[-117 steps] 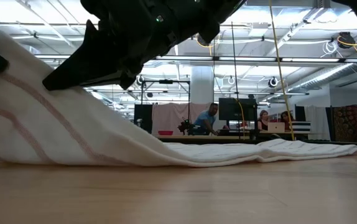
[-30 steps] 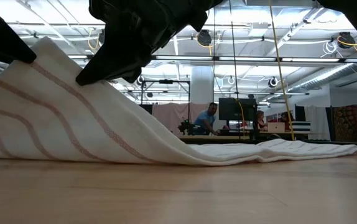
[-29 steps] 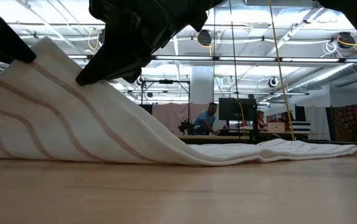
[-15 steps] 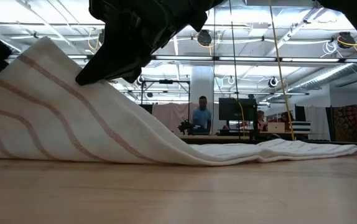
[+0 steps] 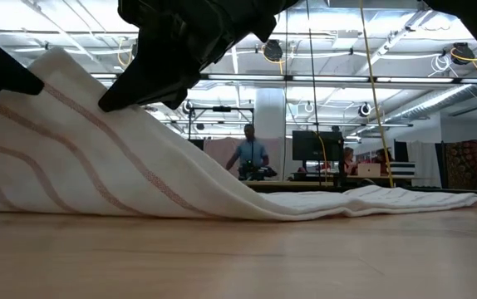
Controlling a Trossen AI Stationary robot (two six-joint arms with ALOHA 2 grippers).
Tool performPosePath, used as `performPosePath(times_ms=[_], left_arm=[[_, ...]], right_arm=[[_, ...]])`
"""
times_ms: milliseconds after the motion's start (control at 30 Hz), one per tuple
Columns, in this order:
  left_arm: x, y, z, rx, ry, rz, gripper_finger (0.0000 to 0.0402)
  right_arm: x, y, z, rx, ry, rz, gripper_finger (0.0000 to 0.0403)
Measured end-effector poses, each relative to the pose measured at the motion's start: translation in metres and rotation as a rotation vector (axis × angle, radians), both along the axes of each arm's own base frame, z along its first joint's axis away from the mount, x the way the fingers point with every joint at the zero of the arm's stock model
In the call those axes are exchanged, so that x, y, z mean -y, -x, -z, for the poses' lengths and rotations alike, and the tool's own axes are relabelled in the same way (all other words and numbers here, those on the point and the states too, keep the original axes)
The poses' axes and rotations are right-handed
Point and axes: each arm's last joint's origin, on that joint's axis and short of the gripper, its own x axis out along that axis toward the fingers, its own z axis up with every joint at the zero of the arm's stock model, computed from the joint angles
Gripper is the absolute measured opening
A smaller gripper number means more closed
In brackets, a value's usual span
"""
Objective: Roll towel into tight, uniform cylinder
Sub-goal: Fold the white brown kitchen towel
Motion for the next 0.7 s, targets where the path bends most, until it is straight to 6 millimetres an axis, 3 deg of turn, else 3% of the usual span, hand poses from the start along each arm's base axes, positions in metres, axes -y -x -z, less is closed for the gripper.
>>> performPosePath(times_ms=[367, 567, 700], left_arm=[[-0.008, -0.014, -0.002, 0.066, -0.062, -0.019, 0.0294], [-0.011, -0.017, -0.003, 0.091, -0.078, -0.027, 0.0252], [-0.011, -0.017, -0.003, 0.099, -0.086, -0.024, 0.0204]], right_arm=[[0.000, -0.001, -0.001, 0.011, -0.002, 0.002, 0.0002], [0.000, -0.001, -0.001, 0.013, -0.002, 0.002, 0.0002], [0.000, -0.001, -0.001, 0.013, -0.002, 0.002, 0.0002]])
